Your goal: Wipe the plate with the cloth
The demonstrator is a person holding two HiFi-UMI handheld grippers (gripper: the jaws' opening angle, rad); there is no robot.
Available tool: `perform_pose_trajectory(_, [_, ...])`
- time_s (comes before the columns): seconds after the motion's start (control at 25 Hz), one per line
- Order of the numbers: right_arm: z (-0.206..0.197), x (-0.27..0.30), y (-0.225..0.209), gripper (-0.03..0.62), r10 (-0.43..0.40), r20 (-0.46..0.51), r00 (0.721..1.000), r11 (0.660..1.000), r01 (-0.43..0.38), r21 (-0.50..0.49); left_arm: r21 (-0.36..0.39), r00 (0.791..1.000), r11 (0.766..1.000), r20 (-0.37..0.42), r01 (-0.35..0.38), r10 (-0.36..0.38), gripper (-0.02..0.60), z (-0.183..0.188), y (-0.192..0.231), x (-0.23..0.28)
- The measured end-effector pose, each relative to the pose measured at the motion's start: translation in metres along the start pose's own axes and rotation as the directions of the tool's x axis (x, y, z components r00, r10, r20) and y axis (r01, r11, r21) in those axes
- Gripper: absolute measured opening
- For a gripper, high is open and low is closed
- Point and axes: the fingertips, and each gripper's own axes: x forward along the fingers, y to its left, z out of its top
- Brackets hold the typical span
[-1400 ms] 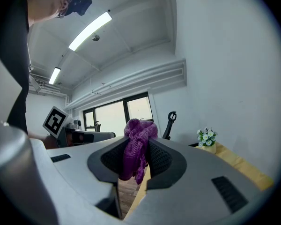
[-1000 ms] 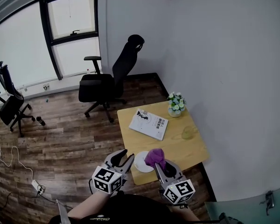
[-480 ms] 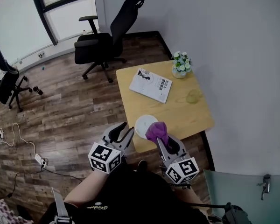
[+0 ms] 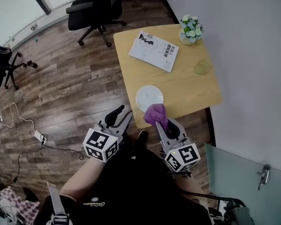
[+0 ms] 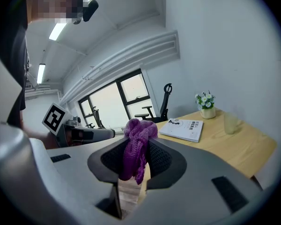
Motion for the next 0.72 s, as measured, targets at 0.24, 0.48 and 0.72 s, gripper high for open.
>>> perform_pose_trajectory(0.24, [-0.011,0.02,-0.007,0.095,0.01,-0.028,1.0,1.0,-0.009,0.014,-0.013,0.999,1.0,-0.044,0.0,0.0,0.14,-0.017,0.011,0.005])
perform_pose_trajectory(0.48, [-0.013,0.054,-0.034,0.095,0.0,-0.064,0.998,0.998,-0.003,-0.057,-0.006,0.999,1.0,-0.052,0.0,0.0,0.14,-0.017,0.019,0.007])
perform_pose_trajectory(0.72, [-0.051,0.109,-0.06,0.095,-0.003,-0.197,0.98,0.994,-0.019,-0.111,-0.016,0.998,1.0,-0.059,-0.021,0.02,0.14,-0.02,0.031,0.003])
